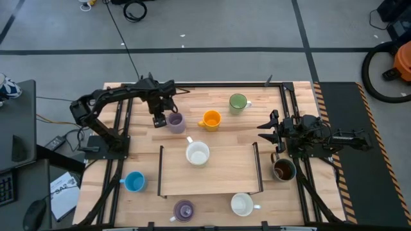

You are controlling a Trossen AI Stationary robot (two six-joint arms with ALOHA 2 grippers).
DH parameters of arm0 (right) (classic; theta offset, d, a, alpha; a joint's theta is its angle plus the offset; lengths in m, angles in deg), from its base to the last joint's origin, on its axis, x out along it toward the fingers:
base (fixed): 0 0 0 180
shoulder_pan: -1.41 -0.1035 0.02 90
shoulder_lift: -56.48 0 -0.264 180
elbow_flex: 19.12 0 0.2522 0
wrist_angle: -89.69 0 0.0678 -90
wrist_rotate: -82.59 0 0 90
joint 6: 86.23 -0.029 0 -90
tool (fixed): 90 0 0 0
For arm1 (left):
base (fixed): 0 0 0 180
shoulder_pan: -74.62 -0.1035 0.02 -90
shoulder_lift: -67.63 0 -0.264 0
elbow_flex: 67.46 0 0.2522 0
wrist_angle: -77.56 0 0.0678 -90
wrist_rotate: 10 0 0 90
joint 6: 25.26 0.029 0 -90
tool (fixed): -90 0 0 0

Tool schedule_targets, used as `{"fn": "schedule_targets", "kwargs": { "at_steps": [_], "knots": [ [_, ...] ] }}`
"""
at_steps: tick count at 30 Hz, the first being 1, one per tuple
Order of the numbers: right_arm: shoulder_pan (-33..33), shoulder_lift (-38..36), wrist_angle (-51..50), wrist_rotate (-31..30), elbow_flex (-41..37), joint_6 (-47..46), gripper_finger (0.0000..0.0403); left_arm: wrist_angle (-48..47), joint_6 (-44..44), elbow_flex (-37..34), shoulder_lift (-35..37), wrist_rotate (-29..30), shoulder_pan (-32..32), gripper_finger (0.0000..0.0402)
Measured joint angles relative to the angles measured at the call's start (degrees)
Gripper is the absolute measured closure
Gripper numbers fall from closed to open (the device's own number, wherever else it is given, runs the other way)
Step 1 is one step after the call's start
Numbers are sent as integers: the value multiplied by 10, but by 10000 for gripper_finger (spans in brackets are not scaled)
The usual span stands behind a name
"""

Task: Place coffee mugs
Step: Put the purple mug on the shelf

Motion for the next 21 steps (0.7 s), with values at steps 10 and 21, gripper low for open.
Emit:
{"fn": "schedule_targets", "kwargs": {
  "at_steps": [10,21],
  "knots": [
    [0,0,0,0,0,0,242,63,7,-37,0,2,1,217],
    [0,0,0,0,0,0,242,78,-8,-37,0,1,1,218]
  ]
}}
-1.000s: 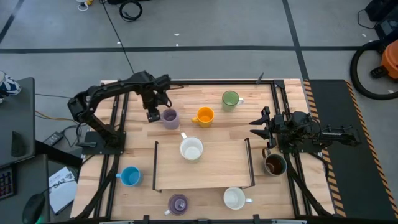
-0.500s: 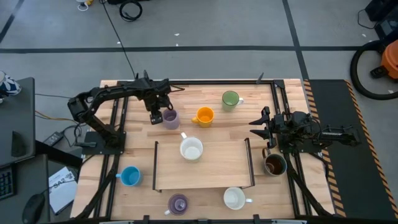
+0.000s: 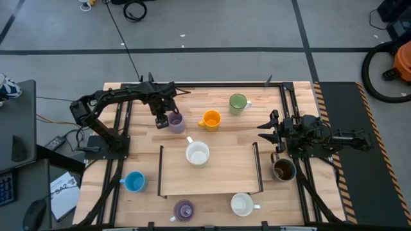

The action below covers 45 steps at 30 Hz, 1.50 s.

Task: Place coffee mugs
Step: Put the purple mug on the shelf

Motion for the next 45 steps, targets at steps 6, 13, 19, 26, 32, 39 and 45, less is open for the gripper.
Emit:
{"fn": "schedule_targets", "kwargs": {
  "at_steps": [6,13,19,26,32,39,45],
  "knots": [
    [0,0,0,0,0,0,242,0,0,0,0,0,0,257],
    [0,0,0,0,0,0,242,4,0,0,0,0,0,328],
    [0,0,0,0,0,0,242,5,0,0,0,0,0,344],
    [0,0,0,0,0,0,242,4,0,0,0,0,0,344],
    [0,0,0,0,0,0,242,1,5,0,22,1,0,344],
    [0,0,0,0,0,0,242,-9,7,0,76,1,0,344],
    [0,0,0,0,0,0,242,-19,7,0,137,1,0,344]
  ]
}}
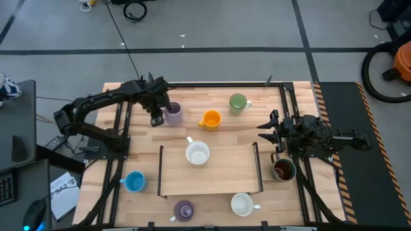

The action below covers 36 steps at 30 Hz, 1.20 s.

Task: Place coffee mugs
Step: Put the purple mug on the shelf

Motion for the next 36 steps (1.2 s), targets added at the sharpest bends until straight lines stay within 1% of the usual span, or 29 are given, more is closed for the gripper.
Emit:
{"fn": "schedule_targets", "kwargs": {
  "at_steps": [4,9,14,21,28,36],
  "knots": [
    [0,0,0,0,0,0,242,-38,2,24,31,0,0,344],
    [0,0,0,0,0,0,242,-119,15,102,43,0,8,344],
    [0,0,0,0,0,0,242,-195,60,182,43,-2,34,344],
    [0,0,0,0,0,0,242,-260,124,260,42,-11,76,344],
    [0,0,0,0,0,0,242,-282,162,286,42,-55,134,344],
    [0,0,0,0,0,0,242,-293,162,287,42,-52,218,344]
  ]
}}
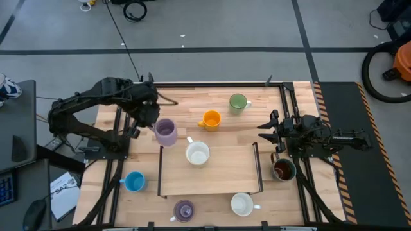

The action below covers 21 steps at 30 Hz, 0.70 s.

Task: Place coffee mugs
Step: Put the purple mug on the shelf

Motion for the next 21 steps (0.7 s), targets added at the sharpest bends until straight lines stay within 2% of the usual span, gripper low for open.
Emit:
{"fn": "schedule_targets", "kwargs": {
  "at_steps": [12,21],
  "knots": [
    [0,0,0,0,0,0,242,27,-4,0,0,-1,103,344],
    [0,0,0,0,0,0,242,82,-4,0,0,-1,163,344]
  ]
}}
